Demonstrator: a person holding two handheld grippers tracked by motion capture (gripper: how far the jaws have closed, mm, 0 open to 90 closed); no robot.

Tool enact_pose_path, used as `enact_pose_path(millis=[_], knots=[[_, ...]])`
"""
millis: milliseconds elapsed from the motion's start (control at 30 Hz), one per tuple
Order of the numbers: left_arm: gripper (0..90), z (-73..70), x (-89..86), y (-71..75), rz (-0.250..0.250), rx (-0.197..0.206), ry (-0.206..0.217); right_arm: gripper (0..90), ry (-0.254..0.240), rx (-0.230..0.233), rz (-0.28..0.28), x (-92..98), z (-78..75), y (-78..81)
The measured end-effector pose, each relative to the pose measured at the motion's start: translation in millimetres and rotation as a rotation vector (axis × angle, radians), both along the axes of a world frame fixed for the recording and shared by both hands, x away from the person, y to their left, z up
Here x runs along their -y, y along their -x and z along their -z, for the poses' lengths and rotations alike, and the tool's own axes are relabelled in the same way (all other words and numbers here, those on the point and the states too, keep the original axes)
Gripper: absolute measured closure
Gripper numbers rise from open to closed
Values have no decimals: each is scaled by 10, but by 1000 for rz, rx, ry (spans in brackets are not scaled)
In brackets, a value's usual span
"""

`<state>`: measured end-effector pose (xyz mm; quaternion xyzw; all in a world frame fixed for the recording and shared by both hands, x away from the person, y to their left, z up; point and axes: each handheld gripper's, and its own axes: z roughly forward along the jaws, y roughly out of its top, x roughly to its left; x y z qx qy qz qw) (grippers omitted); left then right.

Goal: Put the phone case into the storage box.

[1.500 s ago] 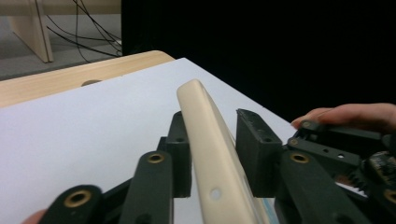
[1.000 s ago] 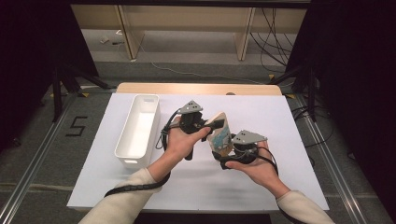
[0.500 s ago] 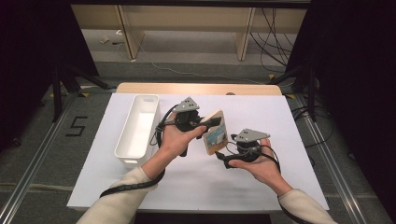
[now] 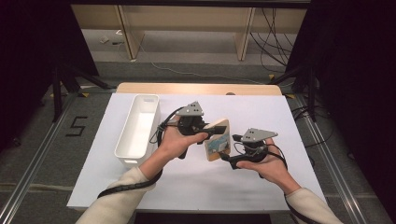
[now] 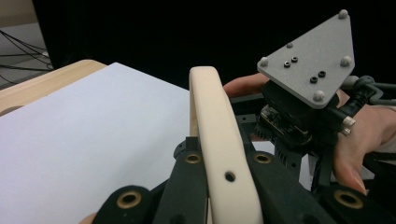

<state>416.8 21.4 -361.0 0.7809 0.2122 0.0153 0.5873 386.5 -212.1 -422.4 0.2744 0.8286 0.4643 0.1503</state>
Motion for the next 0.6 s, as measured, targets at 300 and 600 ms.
enact_pose_path(millis=[300,600], knots=[[892,24,44,19,62,-14,1,198,-18,3,-96,11,11,-1],[893,30,68,24,93,-11,1,370,-30,-7,-149,2,42,2]])
